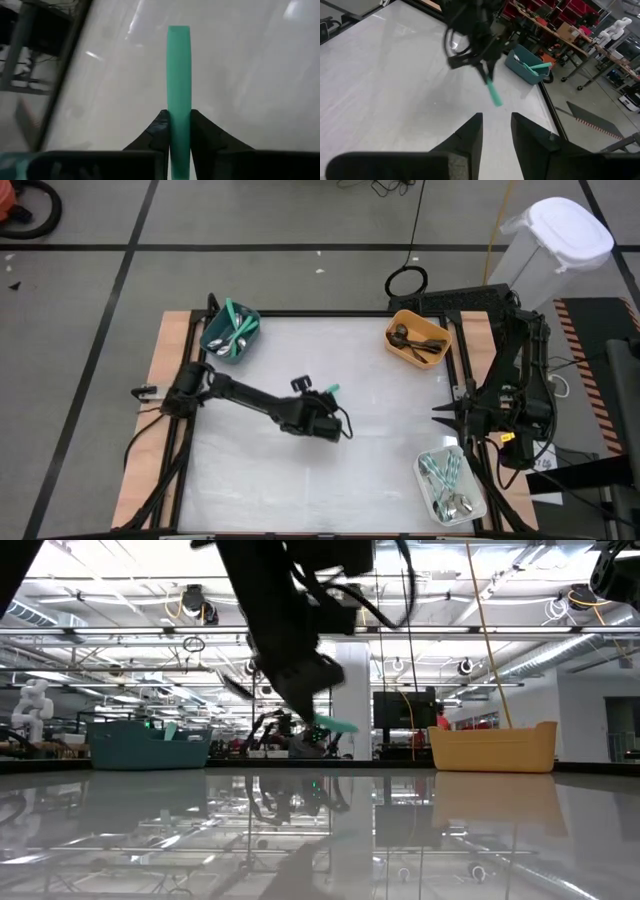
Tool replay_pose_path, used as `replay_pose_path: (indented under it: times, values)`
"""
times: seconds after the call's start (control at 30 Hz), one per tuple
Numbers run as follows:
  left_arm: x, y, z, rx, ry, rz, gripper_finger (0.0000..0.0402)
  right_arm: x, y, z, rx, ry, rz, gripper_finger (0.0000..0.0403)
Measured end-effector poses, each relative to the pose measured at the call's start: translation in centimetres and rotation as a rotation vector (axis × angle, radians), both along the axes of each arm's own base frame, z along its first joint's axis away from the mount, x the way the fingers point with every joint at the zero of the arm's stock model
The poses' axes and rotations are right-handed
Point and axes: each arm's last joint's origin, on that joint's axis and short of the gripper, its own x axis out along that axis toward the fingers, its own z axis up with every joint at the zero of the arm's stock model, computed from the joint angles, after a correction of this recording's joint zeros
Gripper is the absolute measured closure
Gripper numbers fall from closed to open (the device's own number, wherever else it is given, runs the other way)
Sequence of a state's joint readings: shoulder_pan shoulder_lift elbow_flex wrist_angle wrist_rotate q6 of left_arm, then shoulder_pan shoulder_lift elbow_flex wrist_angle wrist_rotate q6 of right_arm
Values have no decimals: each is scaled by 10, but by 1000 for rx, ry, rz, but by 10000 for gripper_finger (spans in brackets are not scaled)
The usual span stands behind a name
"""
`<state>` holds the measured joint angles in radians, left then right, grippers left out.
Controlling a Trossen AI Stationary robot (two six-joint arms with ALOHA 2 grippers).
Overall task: Sort silverware by color (type)
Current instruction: Put the green spoon into the blue bin
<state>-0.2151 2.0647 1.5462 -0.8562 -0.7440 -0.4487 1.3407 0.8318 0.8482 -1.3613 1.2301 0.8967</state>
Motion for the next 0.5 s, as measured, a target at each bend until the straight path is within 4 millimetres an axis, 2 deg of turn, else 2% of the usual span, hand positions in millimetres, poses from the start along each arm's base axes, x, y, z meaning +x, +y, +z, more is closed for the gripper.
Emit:
replay_pose_path:
  times: [0.2, 0.5]
  values:
    - [-14, 30, 38, 30, 45, -8, 357, 0, 0, 0, 0, 0, 0, 307]
    - [-38, 67, 100, 68, -6, -32, 357, 0, 0, 0, 0, 0, 0, 307]
